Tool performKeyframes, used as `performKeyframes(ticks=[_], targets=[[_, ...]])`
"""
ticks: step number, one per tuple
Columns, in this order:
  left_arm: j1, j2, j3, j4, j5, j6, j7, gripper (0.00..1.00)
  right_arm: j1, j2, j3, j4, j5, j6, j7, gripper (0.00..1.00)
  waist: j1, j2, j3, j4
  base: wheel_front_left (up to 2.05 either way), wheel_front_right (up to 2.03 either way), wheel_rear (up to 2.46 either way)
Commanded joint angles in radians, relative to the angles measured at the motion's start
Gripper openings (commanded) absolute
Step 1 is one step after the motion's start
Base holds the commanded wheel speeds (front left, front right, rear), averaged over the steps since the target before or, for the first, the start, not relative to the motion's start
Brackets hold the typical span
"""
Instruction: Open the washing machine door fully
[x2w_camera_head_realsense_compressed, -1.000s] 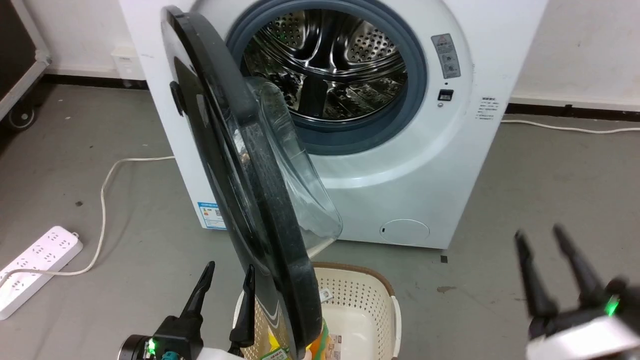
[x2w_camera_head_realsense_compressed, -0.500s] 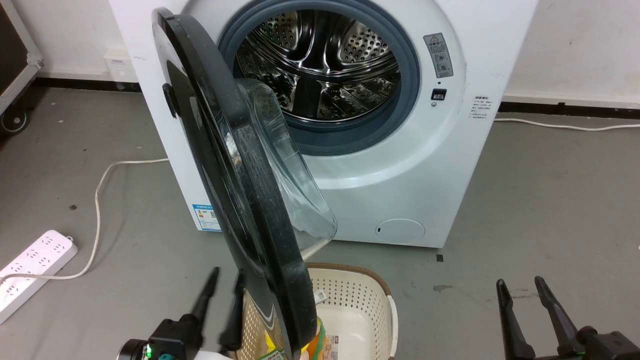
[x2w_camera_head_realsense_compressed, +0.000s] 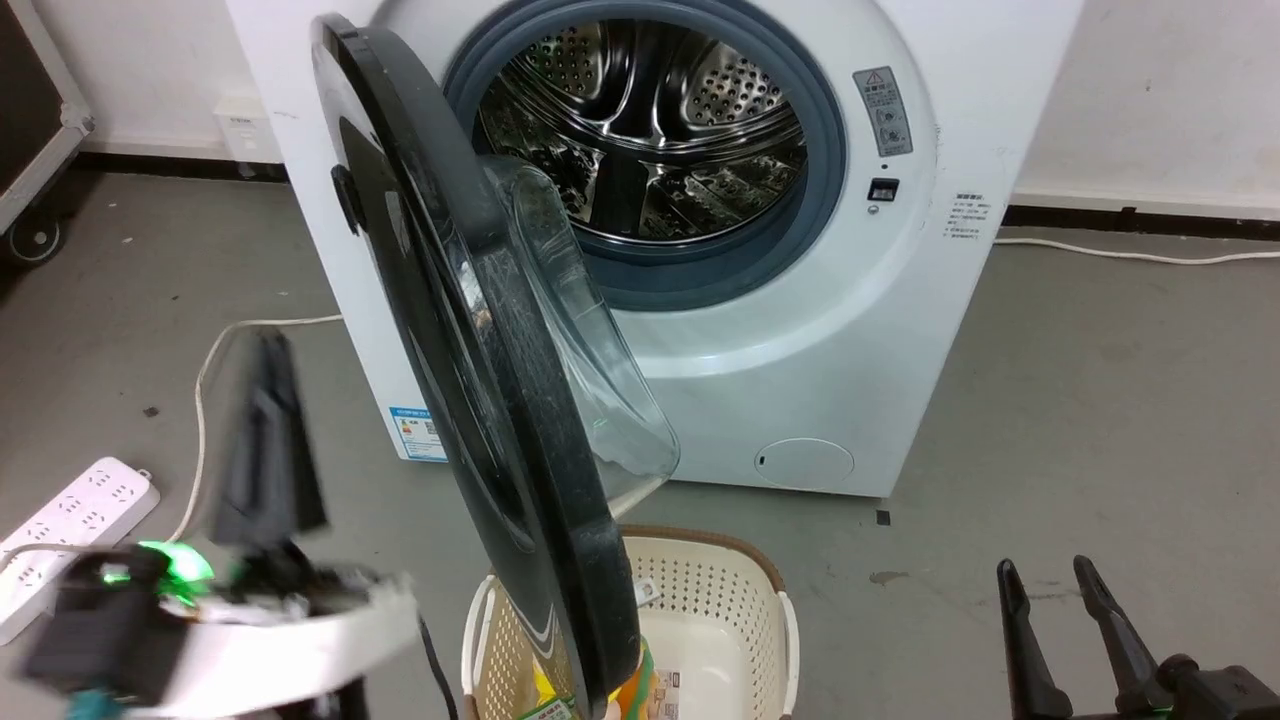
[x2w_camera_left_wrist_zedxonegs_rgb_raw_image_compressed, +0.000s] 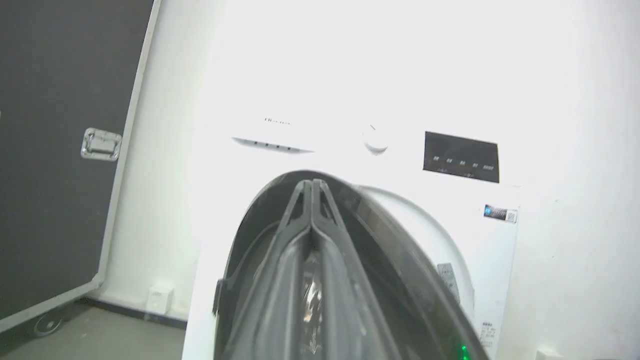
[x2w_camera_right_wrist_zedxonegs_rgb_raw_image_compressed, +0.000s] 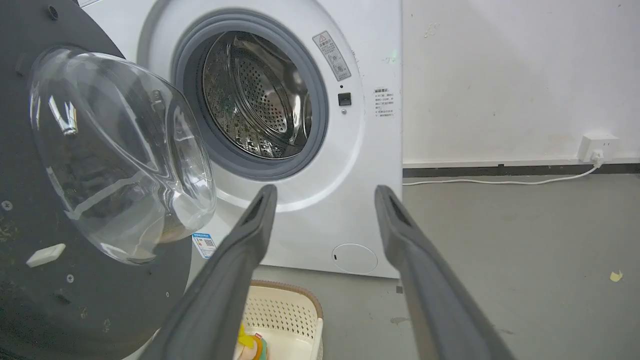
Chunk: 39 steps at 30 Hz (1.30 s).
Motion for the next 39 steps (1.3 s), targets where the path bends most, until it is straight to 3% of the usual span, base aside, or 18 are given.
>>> performKeyframes(ticks=[1, 4, 8, 15, 26, 32, 39], targets=[[-0.027, 0.001, 0.007, -0.030, 0.004, 0.007, -0.004, 0.00, -0.002, 0.006, -0.001, 0.004, 0.006, 0.001, -0.004, 1.00, -0.0001, 0.0000, -0.001, 0.001, 0.00, 0.00, 0.00], [-0.075, 0.001, 0.014, -0.124, 0.009, 0.019, -0.004, 0.00, -0.002, 0.007, 0.000, 0.007, 0.008, 0.001, -0.004, 1.00, -0.0001, 0.0000, -0.003, 0.002, 0.00, 0.00, 0.00], [-0.090, 0.004, -0.038, -0.153, 0.037, -0.008, -0.003, 0.00, -0.005, 0.007, 0.002, 0.012, 0.009, 0.001, -0.004, 1.00, -0.0001, 0.0000, -0.006, 0.003, 0.00, 0.00, 0.00], [-0.048, 0.010, -0.214, -0.129, 0.086, -0.049, 0.085, 0.00, -0.016, 0.008, -0.001, 0.021, 0.020, 0.001, -0.004, 1.00, -0.0001, 0.0000, -0.004, 0.005, 0.00, 0.00, 0.00], [0.037, 0.009, -0.430, 0.013, 0.043, -0.099, 0.234, 0.00, -0.017, 0.008, 0.000, 0.042, 0.042, 0.001, -0.004, 1.00, -0.0001, 0.0000, -0.005, 0.024, 0.00, 0.00, 0.00], [0.059, 0.014, -0.468, 0.143, 0.022, -0.099, 0.294, 0.00, -0.021, 0.008, 0.008, 0.051, 0.046, 0.001, -0.005, 1.00, -0.0001, 0.0000, -0.001, 0.032, 0.00, 0.00, 0.00], [0.054, 0.026, -0.435, 0.257, 0.025, -0.059, 0.301, 0.00, -0.021, 0.008, 0.023, 0.062, 0.051, 0.001, -0.005, 1.00, -0.0001, 0.0000, 0.003, 0.049, 0.00, 0.00, 0.00]])
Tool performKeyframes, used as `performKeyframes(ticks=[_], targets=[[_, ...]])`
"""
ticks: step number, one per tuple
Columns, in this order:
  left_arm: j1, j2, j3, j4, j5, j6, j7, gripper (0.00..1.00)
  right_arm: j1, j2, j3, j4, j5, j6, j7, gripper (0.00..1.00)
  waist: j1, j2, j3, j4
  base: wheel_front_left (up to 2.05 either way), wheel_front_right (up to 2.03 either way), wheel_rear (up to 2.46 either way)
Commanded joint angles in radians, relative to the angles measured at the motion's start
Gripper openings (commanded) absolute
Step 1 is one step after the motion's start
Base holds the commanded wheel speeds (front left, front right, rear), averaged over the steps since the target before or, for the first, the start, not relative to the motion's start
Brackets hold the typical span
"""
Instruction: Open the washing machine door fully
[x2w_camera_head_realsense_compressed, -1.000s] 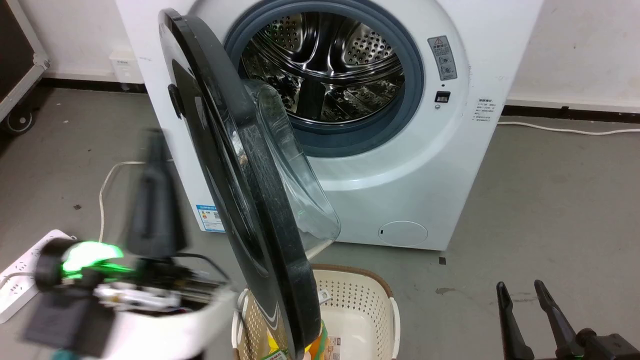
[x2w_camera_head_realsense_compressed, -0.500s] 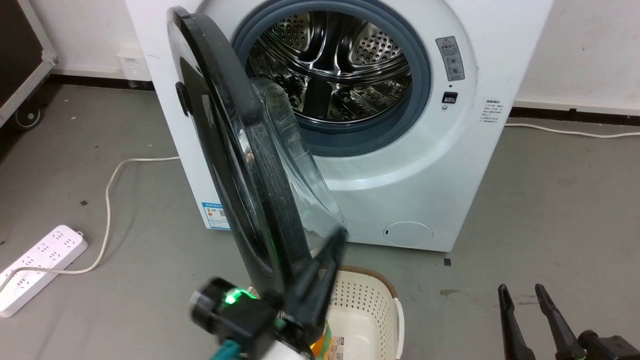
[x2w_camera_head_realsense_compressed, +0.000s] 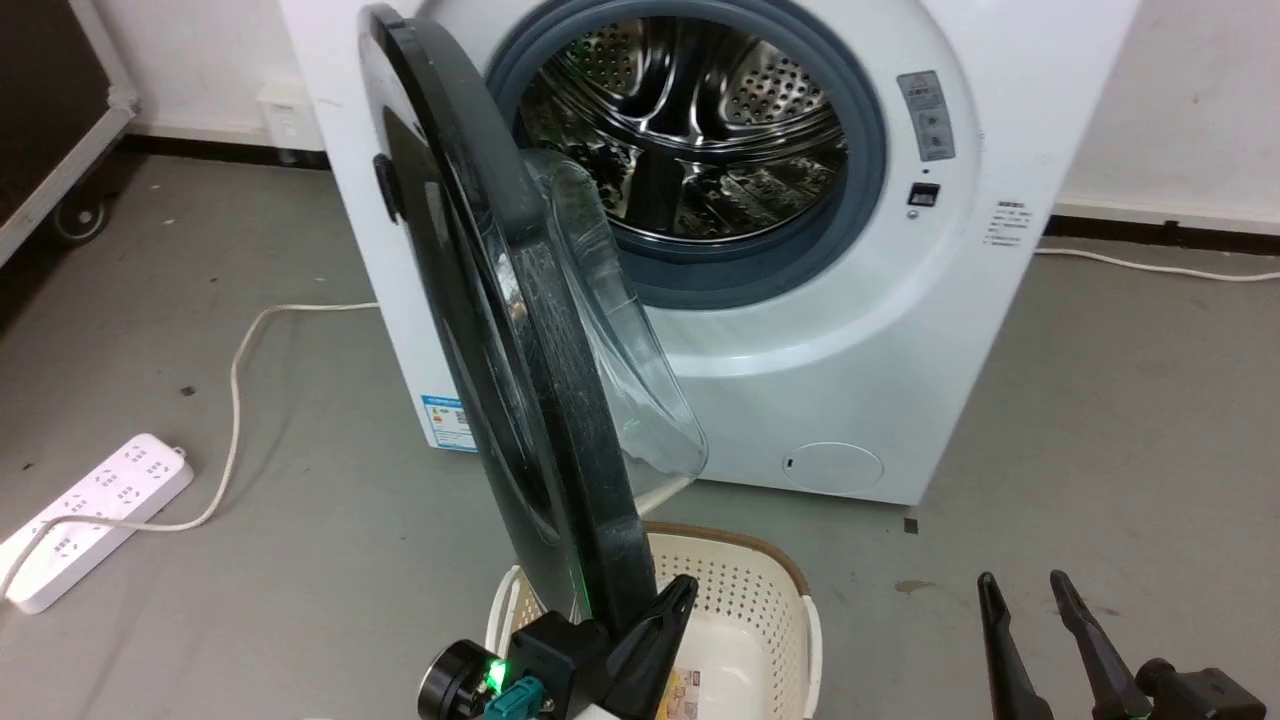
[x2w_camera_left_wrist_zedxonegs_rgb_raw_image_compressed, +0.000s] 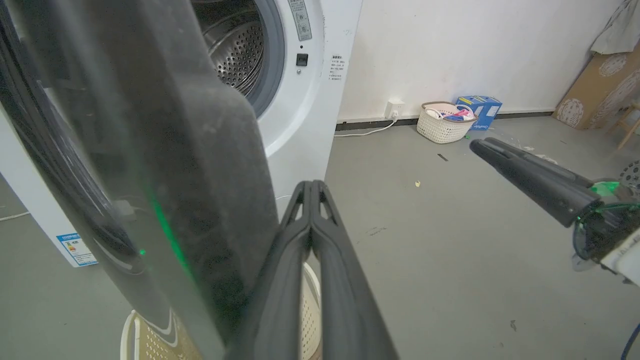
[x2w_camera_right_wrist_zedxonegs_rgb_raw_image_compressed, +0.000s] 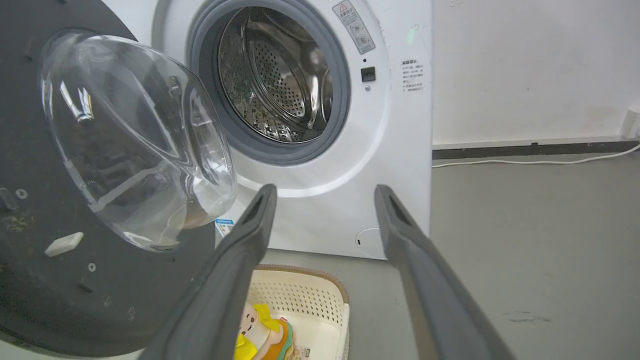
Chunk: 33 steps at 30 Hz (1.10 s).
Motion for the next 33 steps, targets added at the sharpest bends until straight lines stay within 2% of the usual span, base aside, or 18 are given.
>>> performKeyframes(ticks=[1, 9, 24, 33], targets=[[0.002, 0.003, 0.012, 0.010, 0.000, 0.010, -0.004, 0.00, -0.009, 0.004, 0.004, 0.004, 0.007, 0.001, -0.005, 1.00, 0.0000, 0.0000, 0.001, 0.009, 0.00, 0.00, 0.00], [0.006, 0.018, 0.033, 0.032, -0.010, 0.025, -0.014, 0.00, -0.001, 0.004, 0.014, 0.015, 0.016, 0.001, -0.005, 1.00, 0.0000, 0.0000, -0.006, 0.084, 0.00, 0.00, 0.00], [0.014, 0.056, 0.106, 0.018, -0.037, 0.074, -0.012, 0.00, -0.002, 0.004, 0.037, 0.029, 0.033, 0.001, -0.005, 1.00, 0.0000, 0.0000, -0.018, 0.309, 0.00, 0.00, 0.00], [-0.014, 0.122, 0.234, 0.044, -0.082, 0.105, -0.033, 0.00, -0.018, 0.004, 0.062, 0.040, 0.027, 0.001, -0.005, 1.00, 0.0000, 0.0000, 0.001, 0.344, 0.00, 0.00, 0.00]])
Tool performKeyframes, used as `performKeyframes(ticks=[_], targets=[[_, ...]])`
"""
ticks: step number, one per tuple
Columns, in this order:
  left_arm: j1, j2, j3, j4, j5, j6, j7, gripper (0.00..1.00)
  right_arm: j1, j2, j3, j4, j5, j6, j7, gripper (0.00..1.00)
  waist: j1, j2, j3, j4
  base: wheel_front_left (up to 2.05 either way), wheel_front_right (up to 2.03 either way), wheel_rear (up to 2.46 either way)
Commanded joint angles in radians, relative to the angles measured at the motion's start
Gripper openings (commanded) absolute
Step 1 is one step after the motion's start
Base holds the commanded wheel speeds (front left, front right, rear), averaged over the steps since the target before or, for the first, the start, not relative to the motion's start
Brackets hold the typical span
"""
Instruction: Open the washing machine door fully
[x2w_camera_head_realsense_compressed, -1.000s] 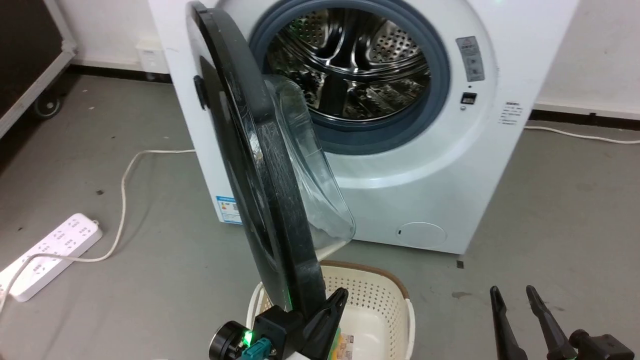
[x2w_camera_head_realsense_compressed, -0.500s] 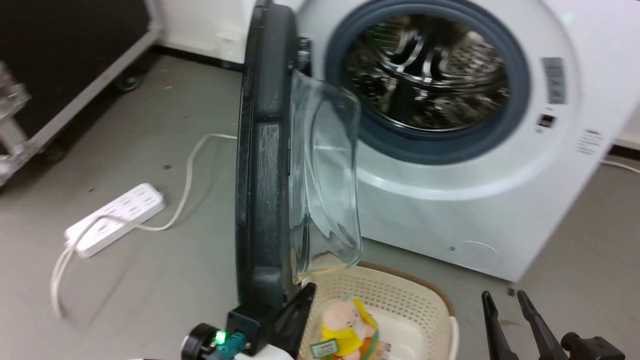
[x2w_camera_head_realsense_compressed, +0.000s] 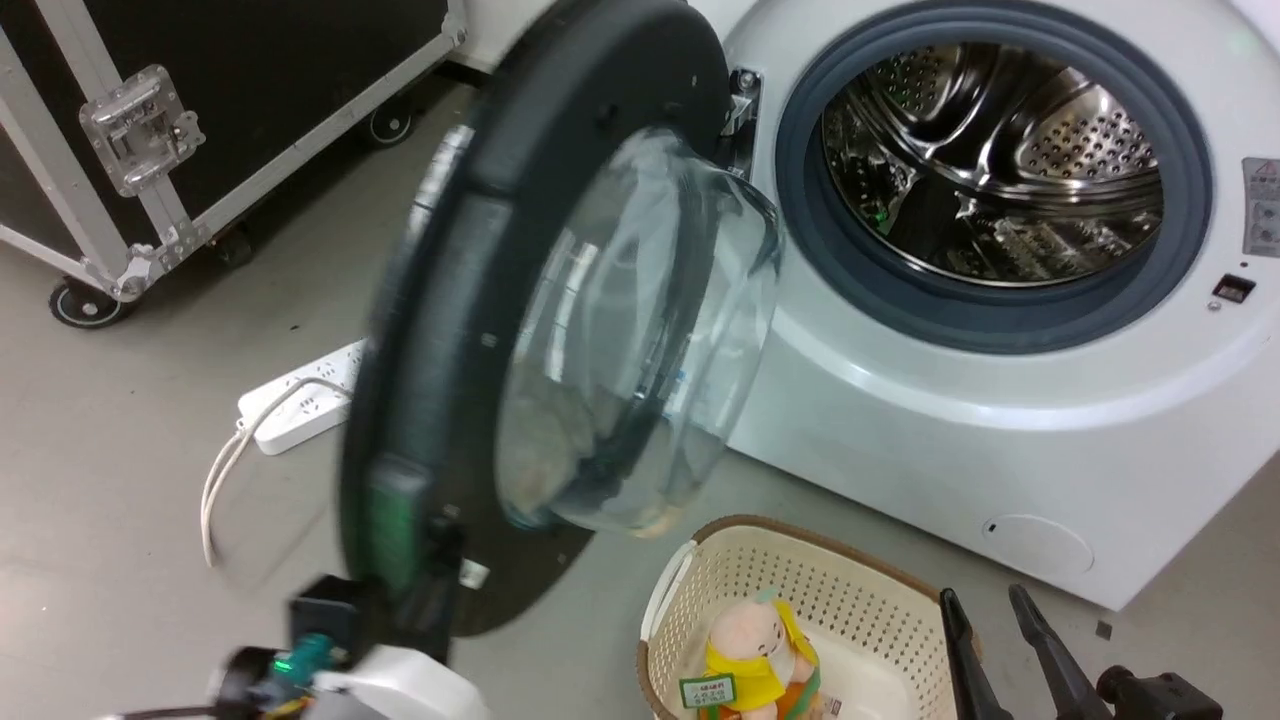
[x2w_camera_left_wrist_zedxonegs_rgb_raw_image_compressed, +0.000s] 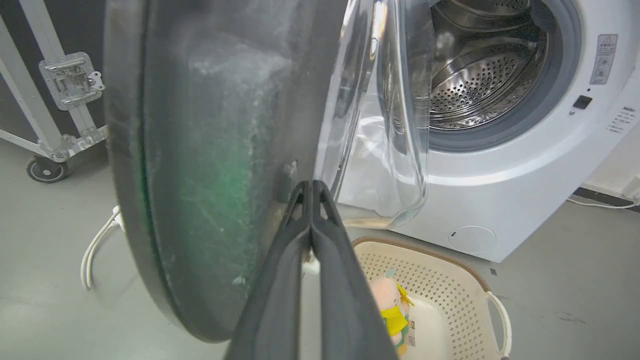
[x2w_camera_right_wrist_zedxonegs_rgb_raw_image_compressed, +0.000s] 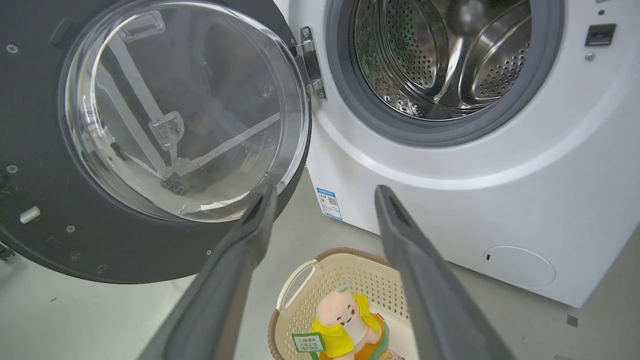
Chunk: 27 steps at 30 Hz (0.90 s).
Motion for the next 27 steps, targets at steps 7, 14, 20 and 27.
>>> performKeyframes(ticks=[7, 14, 20, 27], targets=[[-0.083, 0.068, 0.124, 0.037, -0.052, 0.016, -0.024, 0.00, -0.041, -0.005, 0.009, 0.001, -0.033, 0.001, -0.004, 1.00, 0.0000, 0.0000, 0.098, -0.019, 0.00, 0.00, 0.00], [-0.221, 0.169, 0.259, 0.143, -0.095, 0.025, -0.055, 0.00, -0.087, -0.049, 0.007, -0.021, -0.049, 0.001, 0.015, 1.00, 0.0000, 0.0000, 0.215, -0.050, 0.00, 0.00, 0.00], [-0.280, 0.210, 0.317, 0.187, -0.110, 0.043, -0.069, 0.00, -0.103, -0.065, 0.001, -0.040, -0.055, 0.001, 0.031, 1.00, 0.0000, 0.0000, 0.255, -0.061, 0.00, 0.00, 0.00], [-0.333, 0.245, 0.358, 0.272, -0.141, 0.027, -0.107, 0.00, -0.119, -0.078, -0.009, -0.063, -0.059, 0.001, 0.049, 1.00, 0.0000, 0.0000, 0.284, -0.074, 0.00, 0.00, 0.00]])
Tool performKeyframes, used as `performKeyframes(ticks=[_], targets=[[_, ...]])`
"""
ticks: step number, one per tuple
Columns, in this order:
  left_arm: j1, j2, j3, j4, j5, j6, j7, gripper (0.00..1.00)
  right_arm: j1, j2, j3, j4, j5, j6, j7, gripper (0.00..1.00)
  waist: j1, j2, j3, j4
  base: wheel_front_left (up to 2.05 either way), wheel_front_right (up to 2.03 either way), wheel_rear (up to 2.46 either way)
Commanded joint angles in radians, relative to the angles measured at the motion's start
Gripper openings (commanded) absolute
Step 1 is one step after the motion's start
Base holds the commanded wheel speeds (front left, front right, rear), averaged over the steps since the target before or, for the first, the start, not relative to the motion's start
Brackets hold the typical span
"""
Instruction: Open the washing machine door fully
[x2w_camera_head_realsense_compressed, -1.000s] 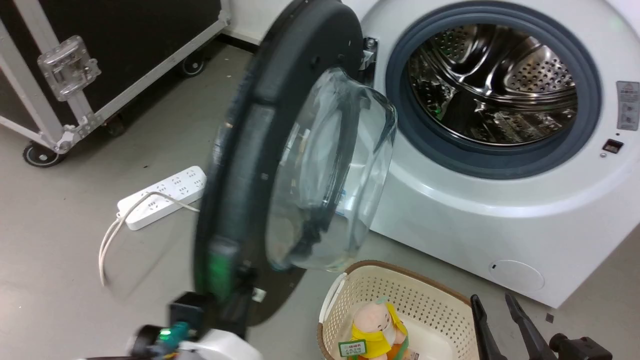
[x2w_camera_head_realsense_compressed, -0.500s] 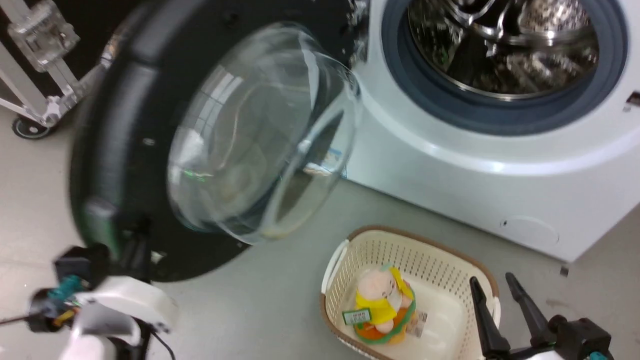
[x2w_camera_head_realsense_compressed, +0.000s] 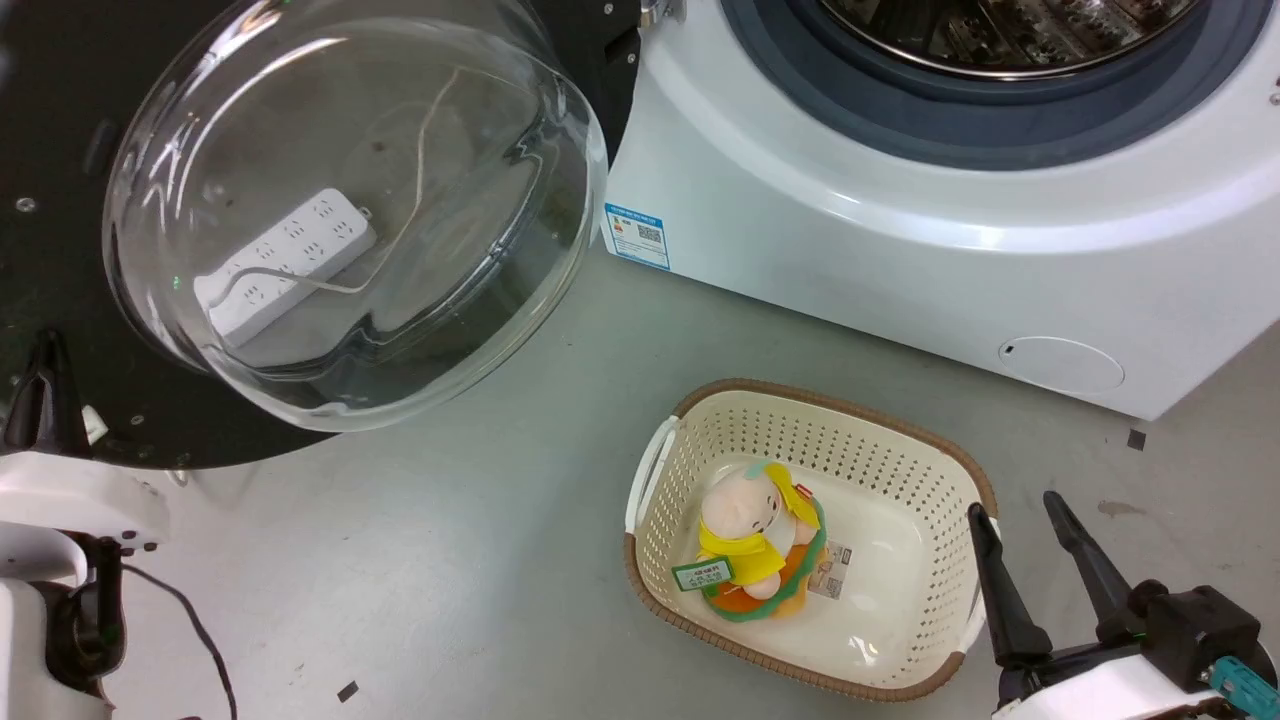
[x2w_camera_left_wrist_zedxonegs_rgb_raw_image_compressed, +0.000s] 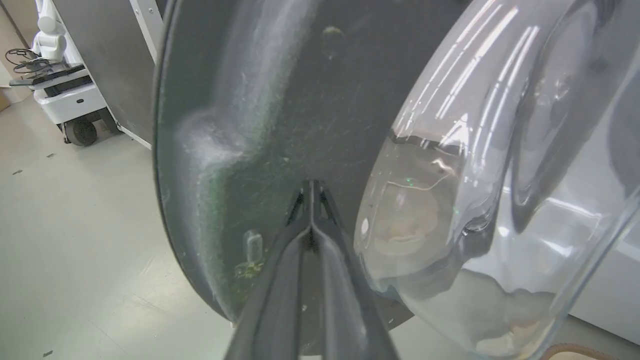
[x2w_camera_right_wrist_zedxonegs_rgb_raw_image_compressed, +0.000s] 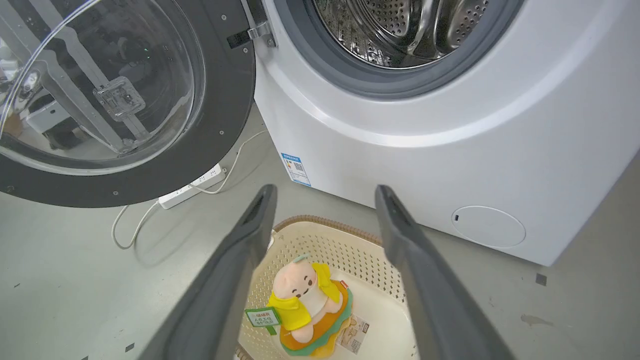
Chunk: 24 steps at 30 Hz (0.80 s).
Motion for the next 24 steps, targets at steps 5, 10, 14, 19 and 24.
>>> performKeyframes(ticks=[5, 10, 14, 19, 24], targets=[[-0.029, 0.003, 0.003, 0.050, -0.011, -0.016, -0.030, 0.00, -0.010, -0.004, -0.008, -0.012, -0.005, 0.001, 0.009, 1.00, -0.0002, 0.0000, -0.003, -0.003, 0.00, 0.00, 0.00], [-0.028, -0.004, -0.025, 0.073, 0.000, -0.031, -0.052, 0.00, -0.004, 0.002, -0.005, -0.007, -0.006, 0.001, 0.009, 1.00, -0.0002, 0.0000, -0.037, -0.006, 0.00, 0.00, 0.00], [-0.012, -0.023, -0.065, 0.039, 0.017, -0.040, -0.064, 0.00, 0.001, 0.014, -0.009, 0.008, 0.001, 0.001, -0.005, 1.00, -0.0002, 0.0000, -0.089, -0.014, 0.00, 0.00, 0.00], [0.040, -0.062, -0.123, -0.065, 0.033, -0.045, -0.063, 0.00, 0.009, 0.034, -0.027, 0.024, 0.005, 0.001, -0.030, 1.00, -0.0002, 0.0000, -0.170, -0.046, 0.00, 0.00, 0.00], [0.119, -0.119, -0.192, -0.188, 0.046, -0.038, -0.054, 0.00, 0.015, 0.051, -0.067, 0.001, -0.030, 0.001, -0.045, 1.00, -0.0002, 0.0000, -0.234, -0.100, 0.00, 0.00, 0.00]])
